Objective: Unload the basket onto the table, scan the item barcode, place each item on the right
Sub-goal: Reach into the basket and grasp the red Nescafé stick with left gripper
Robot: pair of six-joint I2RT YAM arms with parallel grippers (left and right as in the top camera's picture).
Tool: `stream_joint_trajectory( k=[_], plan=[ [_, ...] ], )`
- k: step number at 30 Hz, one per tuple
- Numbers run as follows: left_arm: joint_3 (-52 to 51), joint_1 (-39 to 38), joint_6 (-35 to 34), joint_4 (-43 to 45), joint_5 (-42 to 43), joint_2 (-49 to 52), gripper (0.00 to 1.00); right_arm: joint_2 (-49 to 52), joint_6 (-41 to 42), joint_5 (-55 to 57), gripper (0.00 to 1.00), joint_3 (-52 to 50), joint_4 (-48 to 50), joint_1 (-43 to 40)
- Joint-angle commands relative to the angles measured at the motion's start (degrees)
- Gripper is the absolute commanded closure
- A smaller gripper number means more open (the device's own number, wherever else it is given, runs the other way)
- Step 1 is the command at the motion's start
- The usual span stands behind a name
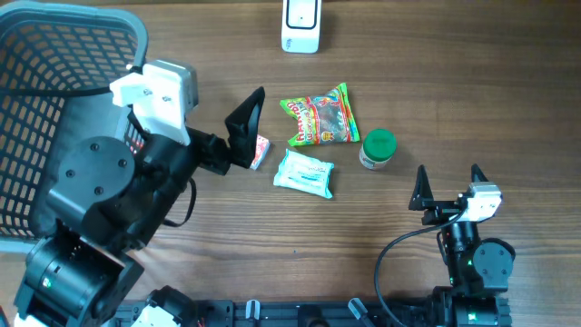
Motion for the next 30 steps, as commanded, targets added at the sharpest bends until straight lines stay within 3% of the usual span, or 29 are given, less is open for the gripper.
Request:
stream_joint_trajectory(
  k=[1, 7, 10, 13, 17, 21, 24, 27, 29, 30],
  plan=[
    [0.5, 0.3, 7.5, 1.0, -3.7, 0.2, 0.00, -0.3, -0.3, 0.7, 0.00, -0.1, 0.1, 0.2],
    [4.5, 3.7, 3.9, 1.2, -22.3, 0.7, 0.00, -0.3, -0.3, 0.7, 0.00, -0.1, 0.1, 0.2],
    [8.2, 9.3, 1.2, -1.7, -25.6, 2.1, 0.00, -0.3, -0.2, 0.7, 0.00, -0.1, 0.1, 0.2],
    [12.0, 18.0, -6.2, -7.2, -25.0, 3.8, 0.00, -0.3, -0.3, 0.7, 0.00, -0.1, 0.1, 0.2],
    [13.4, 35.8, -20.9, -16.0, -13.8, 7.7, 0.00, -0.3, -0.3, 0.7, 0.00, -0.1, 0.1, 0.2],
    [13.4, 49.7, -30.7, -21.4, 1.4, 14.6, 0.00, -0.3, -0.3, 0.7, 0.00, -0.1, 0.1, 0.2],
    [13.4, 56.8, -31.2, -22.1, 16.6, 21.9, 0.02, -0.3, -0.3, 0.7, 0.00, -0.1, 0.1, 0.2],
    [13.4, 59.1, -30.4, -23.8, 23.8, 28.5, 0.04, -0.3, -0.2, 0.7, 0.00, -0.1, 0.1, 0.2],
    [13.3, 59.4, -30.9, -24.7, 20.8, 31.9, 0.29, -0.3, -0.3, 0.7, 0.00, -0.1, 0.1, 0.2],
    [13.3, 59.4, -35.2, -26.1, 17.6, 33.8, 0.32, -0.3, -0.3, 0.7, 0.00, -0.1, 0.1, 0.2]
  ],
)
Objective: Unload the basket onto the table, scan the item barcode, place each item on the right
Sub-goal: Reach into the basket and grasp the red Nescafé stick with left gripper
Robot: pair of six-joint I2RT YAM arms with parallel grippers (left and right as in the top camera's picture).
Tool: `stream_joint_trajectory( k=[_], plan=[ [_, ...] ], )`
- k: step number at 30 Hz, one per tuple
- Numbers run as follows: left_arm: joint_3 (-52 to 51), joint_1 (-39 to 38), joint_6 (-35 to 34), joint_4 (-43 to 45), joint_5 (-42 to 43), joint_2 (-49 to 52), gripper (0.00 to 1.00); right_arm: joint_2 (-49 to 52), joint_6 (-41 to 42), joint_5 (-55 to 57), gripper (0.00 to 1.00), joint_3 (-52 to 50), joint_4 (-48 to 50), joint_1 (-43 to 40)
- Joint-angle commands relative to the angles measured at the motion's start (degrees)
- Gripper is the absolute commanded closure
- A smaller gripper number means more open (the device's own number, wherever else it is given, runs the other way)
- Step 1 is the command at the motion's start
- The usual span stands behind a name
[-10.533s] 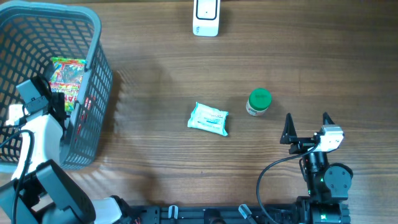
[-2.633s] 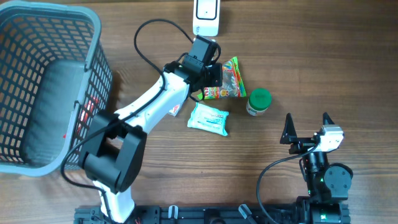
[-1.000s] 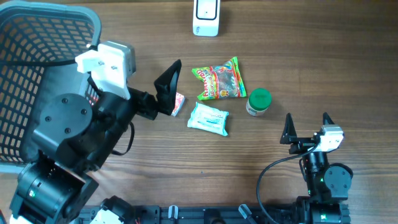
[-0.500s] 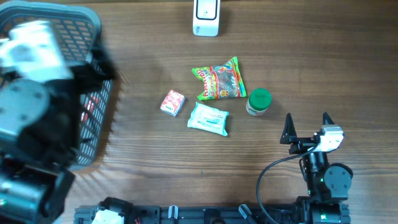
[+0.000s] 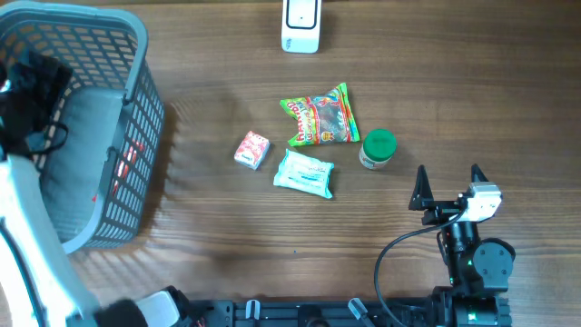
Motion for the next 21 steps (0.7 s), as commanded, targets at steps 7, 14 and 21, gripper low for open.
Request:
stream_joint_trajectory(
  k=[7, 14, 21],
  plan=[
    [0.2, 0.7, -35.6, -14.2, -8.4, 13.0, 0.01, -0.3, -0.2, 0.7, 0.00, -0.1, 0.1, 0.2],
    [-6.8, -0.1, -51.8, -15.3, -15.0, 14.6, 0.00, -0.3, -0.3, 0.7, 0.00, -0.1, 0.1, 0.2],
    [-18.1, -1.6, -55.8, -4.9, -15.1, 14.7, 0.00, -0.3, -0.3, 0.7, 0.00, -0.1, 0.1, 0.2]
  ],
)
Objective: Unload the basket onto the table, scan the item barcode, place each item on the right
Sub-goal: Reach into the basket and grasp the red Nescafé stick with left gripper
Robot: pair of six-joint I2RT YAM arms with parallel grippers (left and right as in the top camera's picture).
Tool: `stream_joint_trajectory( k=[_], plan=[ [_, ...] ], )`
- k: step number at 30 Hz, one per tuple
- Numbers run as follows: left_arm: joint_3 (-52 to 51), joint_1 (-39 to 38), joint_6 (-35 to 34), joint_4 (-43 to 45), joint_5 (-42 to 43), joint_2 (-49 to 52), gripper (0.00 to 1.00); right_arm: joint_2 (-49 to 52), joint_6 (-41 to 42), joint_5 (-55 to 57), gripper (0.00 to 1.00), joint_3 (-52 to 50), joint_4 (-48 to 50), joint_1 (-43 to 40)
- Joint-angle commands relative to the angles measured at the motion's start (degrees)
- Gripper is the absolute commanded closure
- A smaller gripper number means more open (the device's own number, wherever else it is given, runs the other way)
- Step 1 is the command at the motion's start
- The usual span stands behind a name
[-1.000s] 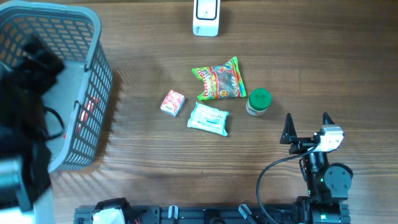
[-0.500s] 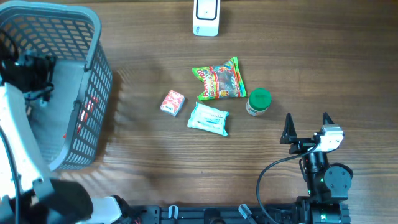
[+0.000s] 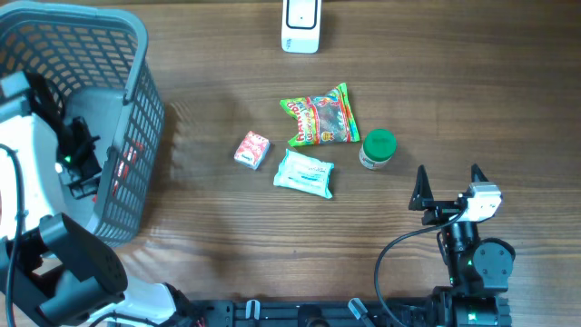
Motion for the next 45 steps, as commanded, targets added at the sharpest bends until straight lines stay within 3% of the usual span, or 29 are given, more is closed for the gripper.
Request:
stream_joint_trajectory(
  k=[1, 10, 14, 17, 22, 23, 25, 26, 27, 30, 37, 45],
  plan=[
    [-6.5, -1.6, -4.6, 5.9, -1.8, 0.6, 0.00, -0.3, -0.3, 0.7, 0.00, -0.1, 0.1, 0.2],
    [-12.8, -2.4, -4.5, 15.2, -3.0, 2.7, 0.03, -0.3, -0.3, 0.7, 0.00, -0.1, 0.1, 0.2],
    [-12.8, -2.5, -4.5, 15.7, -3.1, 6.8, 0.12, -0.3, -0.3, 0.7, 0.00, -0.1, 0.1, 0.2],
    [-12.8, -2.5, -4.4, 16.7, -3.0, 10.0, 0.34, -0.3, -0.3, 0.7, 0.00, -0.1, 0.1, 0.2],
    [-12.8, -2.5, -4.0, 16.6, -2.4, 11.8, 0.89, -0.3, -0.3, 0.7, 0.00, -0.1, 0.1, 0.2],
    [-12.8, -2.5, -4.0, 16.6, -1.9, 11.8, 0.96, -0.3, -0.3, 0.7, 0.00, -0.1, 0.1, 0.2],
    [-12.8, -2.5, -4.1, 16.6, -1.1, 11.7, 0.91, -0.3, -0.3, 0.7, 0.00, -0.1, 0.1, 0.2],
    [-12.8, -2.5, -4.1, 16.6, -0.9, 11.7, 0.79, -0.3, -0.3, 0.7, 0.00, -0.1, 0.1, 0.2],
    [-12.8, -2.5, -4.1, 16.7, -0.9, 11.7, 0.60, -0.3, -0.3, 0.7, 0.00, -0.1, 0.1, 0.2],
    [-12.8, -2.5, -4.1, 16.6, -0.6, 11.7, 0.41, -0.3, -0.2, 0.7, 0.00, -0.1, 0.1, 0.2],
    [-12.8, -2.7, -2.5, 17.8, 4.8, 11.7, 0.37, -0.3, -0.2, 0.7, 0.00, -0.1, 0.1, 0.2],
    [-12.8, -5.4, -0.2, 20.3, 3.5, 11.8, 0.54, -0.3, -0.2, 0.7, 0.00, -0.1, 0.1, 0.2]
  ],
)
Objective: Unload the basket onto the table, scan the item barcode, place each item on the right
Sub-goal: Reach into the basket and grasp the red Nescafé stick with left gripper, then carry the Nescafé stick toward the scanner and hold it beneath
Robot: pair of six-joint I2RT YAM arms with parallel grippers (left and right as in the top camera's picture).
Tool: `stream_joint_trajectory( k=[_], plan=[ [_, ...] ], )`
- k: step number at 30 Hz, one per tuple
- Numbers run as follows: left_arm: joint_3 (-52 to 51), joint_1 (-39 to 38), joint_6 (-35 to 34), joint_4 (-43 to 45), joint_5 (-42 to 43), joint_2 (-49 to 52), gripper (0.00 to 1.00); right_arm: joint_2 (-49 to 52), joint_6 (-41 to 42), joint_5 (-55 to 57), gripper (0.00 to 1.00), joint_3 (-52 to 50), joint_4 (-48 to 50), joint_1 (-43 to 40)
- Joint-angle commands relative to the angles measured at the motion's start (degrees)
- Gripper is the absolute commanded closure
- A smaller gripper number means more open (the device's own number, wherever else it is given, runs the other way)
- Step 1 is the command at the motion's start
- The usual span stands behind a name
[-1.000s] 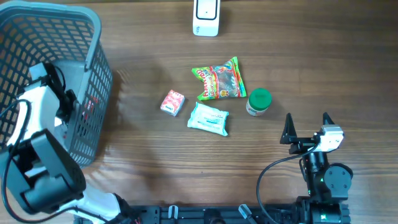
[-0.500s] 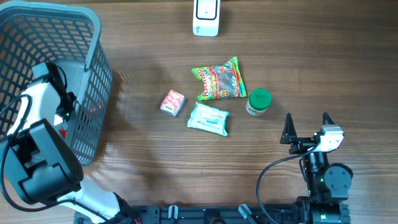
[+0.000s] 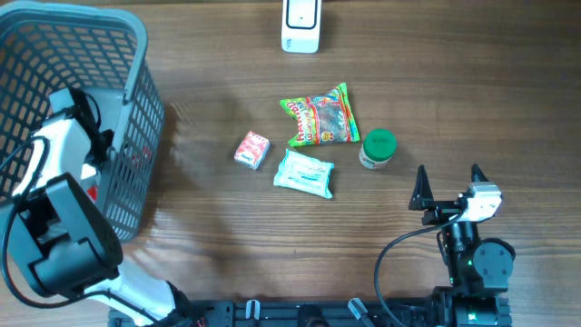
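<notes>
Four items lie mid-table: a small red and white box (image 3: pixel 252 150), a white and teal pack (image 3: pixel 305 173), a green candy bag (image 3: pixel 320 116) and a green-lidded jar (image 3: pixel 378 148). The white scanner (image 3: pixel 300 25) stands at the far edge. My left arm (image 3: pixel 56 154) reaches down into the grey basket (image 3: pixel 136 36), and its fingers are hidden there. My right gripper (image 3: pixel 448 182) rests open and empty near the front right, just below the jar.
The tall mesh basket fills the left end of the table. Something red shows through its wall near the left arm. A black cable loops from the right arm's base along the front edge.
My left arm has shifted inside the basket: its white link now lies further right and its black joint sits lower. The right arm and the items have not moved.
My left gripper first reached out over the table, right at the red and white box. A second later the arm was back over the basket and the box lay alone. Since then the arm has stayed in the basket, shifting there.
</notes>
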Motion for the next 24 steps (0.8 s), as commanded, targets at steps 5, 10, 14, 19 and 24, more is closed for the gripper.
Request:
stream_joint_trajectory(
  k=[5, 10, 14, 19, 24],
  plan=[
    [-2.2, -3.3, 0.8, 1.4, -1.8, 3.7, 0.63, -0.3, -0.3, 0.7, 0.00, -0.1, 0.1, 0.2],
    [-2.2, -3.3, 0.8, -0.6, -4.7, 3.7, 0.52, -0.3, -0.2, 0.7, 0.00, -0.1, 0.1, 0.2],
    [-2.2, -3.3, 0.8, -0.6, -4.7, 3.7, 0.60, -0.3, -0.3, 0.7, 0.00, -0.1, 0.1, 0.2],
    [-2.2, -3.3, 0.8, -0.8, -5.8, 3.7, 0.55, -0.3, -0.3, 0.7, 0.00, -0.1, 0.1, 0.2],
    [-2.2, -3.3, 0.8, -0.8, -9.0, 3.7, 0.53, -0.3, -0.2, 0.7, 0.00, -0.1, 0.1, 0.2]
  ],
)
